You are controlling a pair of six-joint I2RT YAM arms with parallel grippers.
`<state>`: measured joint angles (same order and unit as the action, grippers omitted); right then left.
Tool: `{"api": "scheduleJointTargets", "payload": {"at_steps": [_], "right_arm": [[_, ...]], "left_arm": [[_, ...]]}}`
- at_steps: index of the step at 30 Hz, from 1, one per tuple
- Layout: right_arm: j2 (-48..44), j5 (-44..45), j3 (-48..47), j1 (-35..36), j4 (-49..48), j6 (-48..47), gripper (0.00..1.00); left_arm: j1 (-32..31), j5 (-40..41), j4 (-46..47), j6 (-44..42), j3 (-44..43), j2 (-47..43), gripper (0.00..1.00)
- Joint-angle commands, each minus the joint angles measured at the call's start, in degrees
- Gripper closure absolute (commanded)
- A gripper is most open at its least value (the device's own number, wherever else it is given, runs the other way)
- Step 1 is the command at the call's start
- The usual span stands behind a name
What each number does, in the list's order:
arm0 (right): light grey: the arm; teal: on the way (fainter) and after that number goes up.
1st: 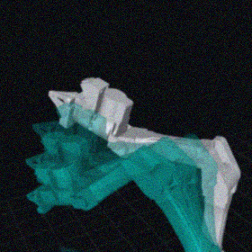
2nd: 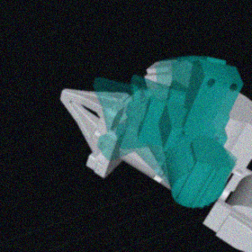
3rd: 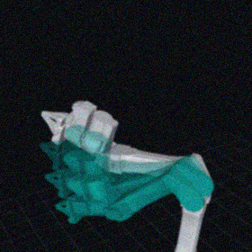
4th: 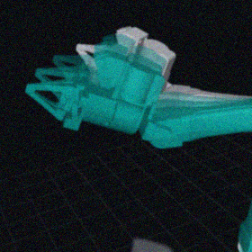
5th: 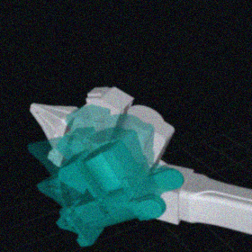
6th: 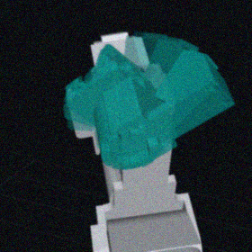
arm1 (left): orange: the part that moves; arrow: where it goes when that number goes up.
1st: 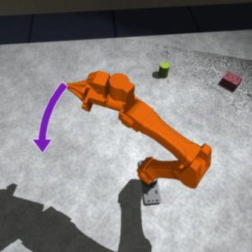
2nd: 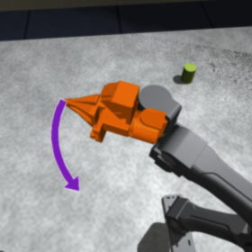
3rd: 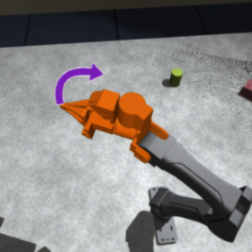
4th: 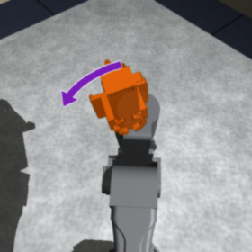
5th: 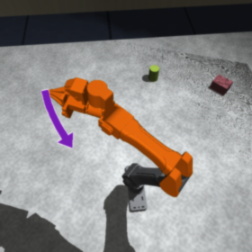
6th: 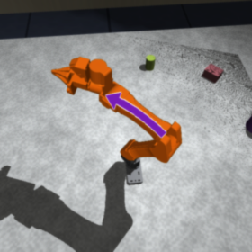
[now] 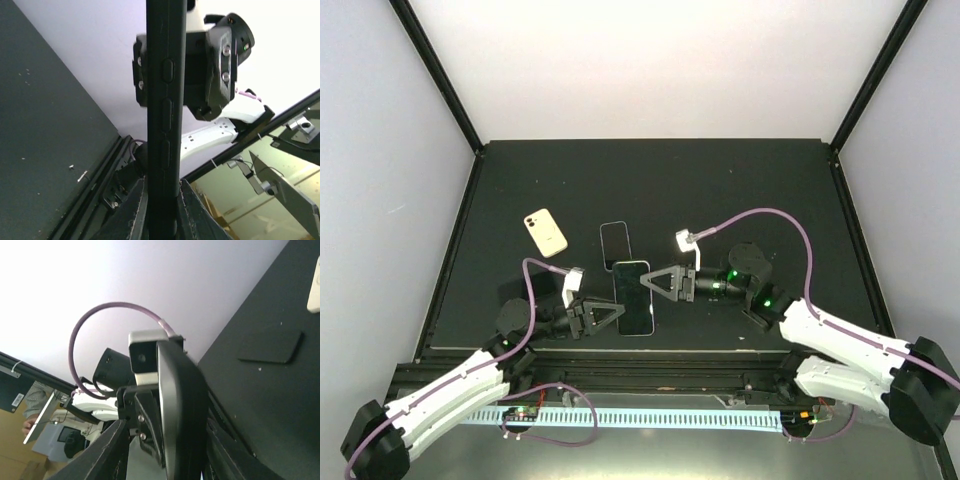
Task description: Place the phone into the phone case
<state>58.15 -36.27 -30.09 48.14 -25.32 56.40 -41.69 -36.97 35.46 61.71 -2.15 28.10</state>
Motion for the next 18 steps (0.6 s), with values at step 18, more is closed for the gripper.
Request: {"api": "scheduleJointTargets", "payload": {"at_steps": [18], "right_arm": [[-3.5,7.2,-11.3,-2.4,17.6,-17.0,0.99]], "left_arm": [[-0.1,-0.7,-19.9,-8.3,-7.8,0.4,0.98]]}}
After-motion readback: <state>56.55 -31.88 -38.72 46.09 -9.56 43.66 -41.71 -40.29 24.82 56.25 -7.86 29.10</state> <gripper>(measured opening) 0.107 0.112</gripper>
